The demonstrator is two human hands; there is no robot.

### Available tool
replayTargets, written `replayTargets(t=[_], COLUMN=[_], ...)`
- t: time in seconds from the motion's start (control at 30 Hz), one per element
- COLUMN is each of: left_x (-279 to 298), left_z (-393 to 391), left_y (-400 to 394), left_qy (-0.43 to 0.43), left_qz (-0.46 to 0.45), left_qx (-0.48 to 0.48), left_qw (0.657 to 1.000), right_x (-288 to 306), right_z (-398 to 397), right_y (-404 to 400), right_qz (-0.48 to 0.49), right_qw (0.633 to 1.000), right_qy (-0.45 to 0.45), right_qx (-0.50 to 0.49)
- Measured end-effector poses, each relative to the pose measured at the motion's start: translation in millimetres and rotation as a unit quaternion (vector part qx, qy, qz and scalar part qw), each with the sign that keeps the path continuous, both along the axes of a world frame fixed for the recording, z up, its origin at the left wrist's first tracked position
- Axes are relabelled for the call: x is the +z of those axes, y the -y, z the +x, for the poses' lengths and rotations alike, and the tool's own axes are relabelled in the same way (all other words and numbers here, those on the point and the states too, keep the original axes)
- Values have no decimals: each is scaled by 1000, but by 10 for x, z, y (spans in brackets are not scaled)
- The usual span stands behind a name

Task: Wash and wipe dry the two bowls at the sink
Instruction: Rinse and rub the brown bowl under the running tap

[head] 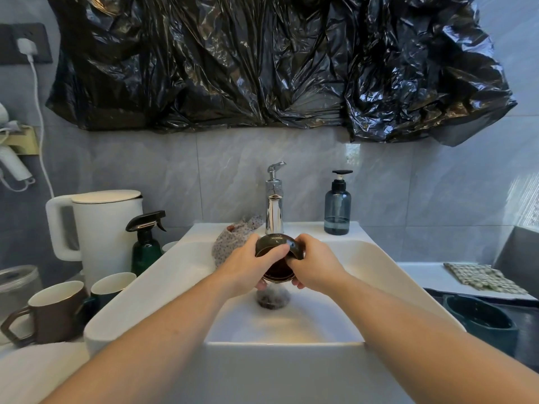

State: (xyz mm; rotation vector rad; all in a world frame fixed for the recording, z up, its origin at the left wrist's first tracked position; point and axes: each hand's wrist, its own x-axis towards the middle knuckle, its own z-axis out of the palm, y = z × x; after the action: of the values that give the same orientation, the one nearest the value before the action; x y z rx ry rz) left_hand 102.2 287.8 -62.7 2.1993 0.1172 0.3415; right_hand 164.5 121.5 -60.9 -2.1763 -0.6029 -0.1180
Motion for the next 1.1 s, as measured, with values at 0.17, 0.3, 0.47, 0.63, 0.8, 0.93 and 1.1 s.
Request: replayTargets(t=[0.17, 0.3, 0.47, 0.63, 0.8, 0.93, 1.1], left_x=[-25, -24, -31, -28, 0, 33, 31], left_z=[38, 58, 52, 43, 46, 32, 6], left_y=[-14, -14, -32, -56, -9, 12, -61], left_qy=[30, 38, 37, 44, 28, 36, 48], left_qz=[-28, -87, -68, -51, -119, -137, -119], left_qx=[5, -39, -29, -5, -43, -54, -43], left_qw=[999, 995, 997, 998, 992, 988, 991], right_x=[-10, -14, -7, -25, -33, -22, -4], right_z=[-16, 6, 5, 28, 61, 52, 10], right_y=[4, -11, 22, 21, 26, 23, -10], right_qz=[31, 38, 9, 17, 53, 77, 63], right_qw=[999, 997, 997, 997, 996, 993, 994], right_qy=[-11, -28, -19, -1, 62, 80, 49], right_qx=[41, 62, 73, 73, 45, 40, 77])
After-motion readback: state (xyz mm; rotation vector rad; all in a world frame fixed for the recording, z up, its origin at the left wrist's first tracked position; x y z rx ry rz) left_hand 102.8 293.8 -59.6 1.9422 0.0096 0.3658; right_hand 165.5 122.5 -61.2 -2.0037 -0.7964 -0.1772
